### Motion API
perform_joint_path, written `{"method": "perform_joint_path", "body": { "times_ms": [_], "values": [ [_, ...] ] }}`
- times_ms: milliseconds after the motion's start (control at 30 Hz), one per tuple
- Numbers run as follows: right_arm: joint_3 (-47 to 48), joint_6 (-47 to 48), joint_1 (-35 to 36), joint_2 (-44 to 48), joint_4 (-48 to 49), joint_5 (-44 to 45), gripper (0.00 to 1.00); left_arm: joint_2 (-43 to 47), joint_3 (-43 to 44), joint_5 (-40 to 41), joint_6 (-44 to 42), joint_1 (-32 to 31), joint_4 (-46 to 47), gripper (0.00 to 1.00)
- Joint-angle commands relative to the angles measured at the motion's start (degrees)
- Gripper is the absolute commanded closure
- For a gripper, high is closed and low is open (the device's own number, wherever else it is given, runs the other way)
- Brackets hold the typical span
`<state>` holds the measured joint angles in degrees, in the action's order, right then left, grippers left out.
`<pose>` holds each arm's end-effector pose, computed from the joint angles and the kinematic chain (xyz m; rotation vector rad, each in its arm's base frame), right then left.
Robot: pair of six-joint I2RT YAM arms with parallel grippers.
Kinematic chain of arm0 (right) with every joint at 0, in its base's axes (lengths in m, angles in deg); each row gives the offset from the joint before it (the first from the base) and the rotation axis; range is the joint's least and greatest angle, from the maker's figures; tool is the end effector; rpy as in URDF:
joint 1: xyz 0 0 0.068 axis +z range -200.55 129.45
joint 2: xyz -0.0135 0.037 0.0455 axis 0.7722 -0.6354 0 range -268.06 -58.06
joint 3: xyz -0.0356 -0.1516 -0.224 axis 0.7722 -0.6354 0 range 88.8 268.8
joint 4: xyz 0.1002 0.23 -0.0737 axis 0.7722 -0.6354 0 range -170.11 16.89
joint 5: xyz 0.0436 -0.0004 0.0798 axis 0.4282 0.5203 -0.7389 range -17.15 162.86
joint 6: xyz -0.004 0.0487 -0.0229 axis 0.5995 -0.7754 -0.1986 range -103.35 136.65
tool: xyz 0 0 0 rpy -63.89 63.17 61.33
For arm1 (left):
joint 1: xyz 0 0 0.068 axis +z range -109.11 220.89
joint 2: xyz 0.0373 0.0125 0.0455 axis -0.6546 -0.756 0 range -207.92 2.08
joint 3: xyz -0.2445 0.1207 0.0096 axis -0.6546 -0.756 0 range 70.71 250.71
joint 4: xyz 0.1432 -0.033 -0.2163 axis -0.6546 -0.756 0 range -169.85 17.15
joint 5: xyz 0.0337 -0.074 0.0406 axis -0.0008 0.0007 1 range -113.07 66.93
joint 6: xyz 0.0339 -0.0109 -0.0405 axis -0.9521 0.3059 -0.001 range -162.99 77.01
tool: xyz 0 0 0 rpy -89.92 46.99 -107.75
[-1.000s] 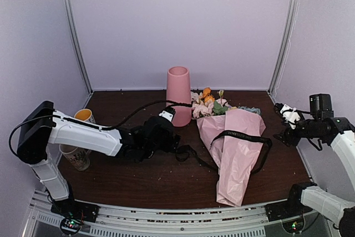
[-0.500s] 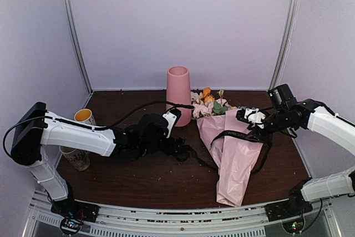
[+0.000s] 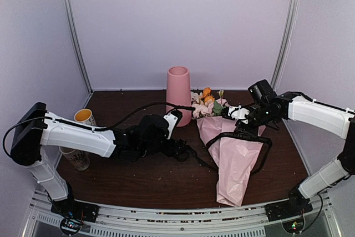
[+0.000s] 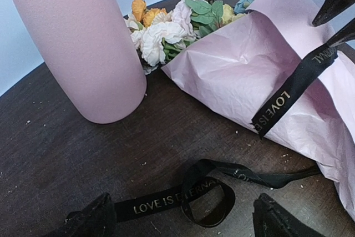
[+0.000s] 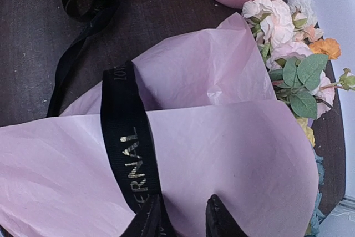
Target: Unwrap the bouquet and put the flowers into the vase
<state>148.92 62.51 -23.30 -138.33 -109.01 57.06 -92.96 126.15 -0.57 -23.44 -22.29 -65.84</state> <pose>0.2503 0.1398 0.2557 -1.5783 1.9501 0.2194 0.1747 -0.3154 0.2090 0.5710 2.0454 -0.4486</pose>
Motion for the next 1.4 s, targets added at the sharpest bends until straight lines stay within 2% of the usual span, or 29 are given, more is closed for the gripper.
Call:
{"method": "perform_joint_path", "body": {
  "times_ms": [0,100,300,367,500,600,800,1000,1167,1267,1367],
  "values": [
    [2.41,4.41,1.01,0.75,-7.71,-3.74,0.69,1.59,-1.04,1.45,0.80,-0.53,1.66,0.12],
    [2.64,5.28,1.23,1.24,-9.81,-4.09,0.63,2.33,-1.65,1.89,1.27,-0.67,1.84,0.12],
    [3.08,2.33,2.06,-1.64,-8.03,-1.18,0.59,2.87,-1.66,1.87,0.49,-0.94,1.19,0.12],
    [2.64,1.02,2.56,-2.63,-4.09,2.45,0.60,3.04,-2.20,1.64,0.41,-0.94,1.87,0.12],
    [2.01,-1.55,3.43,-3.63,-1.33,4.93,0.68,2.59,-1.76,1.93,-0.21,-0.98,1.17,0.12],
    [1.07,-1.53,4.13,-3.50,-0.17,7.01,0.70,2.43,-2.15,2.95,-0.30,-0.98,1.64,0.12],
    [-1.38,2.93,6.84,-2.18,-1.88,9.30,0.59,1.73,-2.17,3.60,-0.22,-0.96,2.10,0.12],
    [-2.04,5.45,8.15,-3.10,-4.46,9.57,0.58,1.34,-2.08,3.39,-0.06,-0.96,2.34,0.12],
    [-2.00,5.31,8.44,0.32,-5.50,7.02,0.60,2.02,-2.41,3.56,-0.04,-0.98,2.06,0.11],
    [-5.02,7.02,10.22,1.55,-3.25,11.42,0.60,2.10,-2.79,3.56,0.18,-0.98,2.55,0.11],
    [-8.51,6.65,11.84,1.11,3.11,17.70,0.62,1.75,-2.79,3.51,0.22,-0.97,2.69,0.11]
  ]
}}
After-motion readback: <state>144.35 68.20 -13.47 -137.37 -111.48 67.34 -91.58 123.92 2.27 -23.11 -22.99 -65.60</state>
